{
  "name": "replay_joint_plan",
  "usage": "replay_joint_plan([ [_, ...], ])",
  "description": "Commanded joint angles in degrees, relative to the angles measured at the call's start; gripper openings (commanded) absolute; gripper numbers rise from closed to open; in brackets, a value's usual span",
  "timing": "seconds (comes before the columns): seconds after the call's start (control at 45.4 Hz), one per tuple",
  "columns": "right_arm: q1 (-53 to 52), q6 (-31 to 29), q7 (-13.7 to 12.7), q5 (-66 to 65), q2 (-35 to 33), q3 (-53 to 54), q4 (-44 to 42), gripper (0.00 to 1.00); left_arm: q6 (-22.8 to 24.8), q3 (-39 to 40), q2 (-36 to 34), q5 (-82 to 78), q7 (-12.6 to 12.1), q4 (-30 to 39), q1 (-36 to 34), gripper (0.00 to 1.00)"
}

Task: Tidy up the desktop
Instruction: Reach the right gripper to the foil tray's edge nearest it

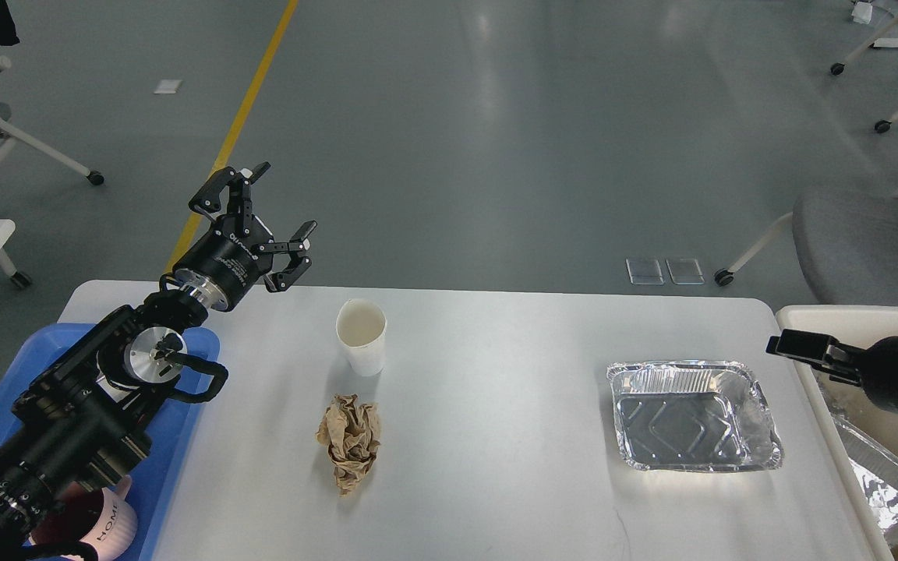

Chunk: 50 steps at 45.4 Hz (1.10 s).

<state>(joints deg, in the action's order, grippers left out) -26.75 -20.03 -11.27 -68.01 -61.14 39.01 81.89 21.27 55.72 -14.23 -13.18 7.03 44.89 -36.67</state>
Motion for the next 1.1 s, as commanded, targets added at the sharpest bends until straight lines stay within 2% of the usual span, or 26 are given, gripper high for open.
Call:
replay_joint_plan([
  [0.0,-0.7,-1.9,0.1,-1.2,2.2,-2.3,-1.9,1.00,0.0,0.0,-0.1,0.0,0.0,0.0,0.0,0.98],
  [0.396,-10.0,-3.7,0.4,-6.0,12.3,-13.9,-13.9,1.00,0.0,0.1,-0.8,-0.1,0.0,0.3,0.5,0.98],
  [0.528,-13.1,-6.2,2.8,-9.2,14.8,-18.9,-16.6,1.00,0.0,0.1,-1.0,-0.1,0.1,0.4,0.7,0.98],
  [0.858,-22.1,-11.5,6.3,-15.7,21.0,-28.0,-26.7,1.00,0.1,0.1,-1.9,-0.1,0.2,1.5,2.2,0.98],
  [1.078,-28.1,-13.8,10.9,-17.5,24.7,-38.1,-33.0,1.00,0.2,0.1,-1.9,-0.1,0.4,1.5,2.5,0.98],
])
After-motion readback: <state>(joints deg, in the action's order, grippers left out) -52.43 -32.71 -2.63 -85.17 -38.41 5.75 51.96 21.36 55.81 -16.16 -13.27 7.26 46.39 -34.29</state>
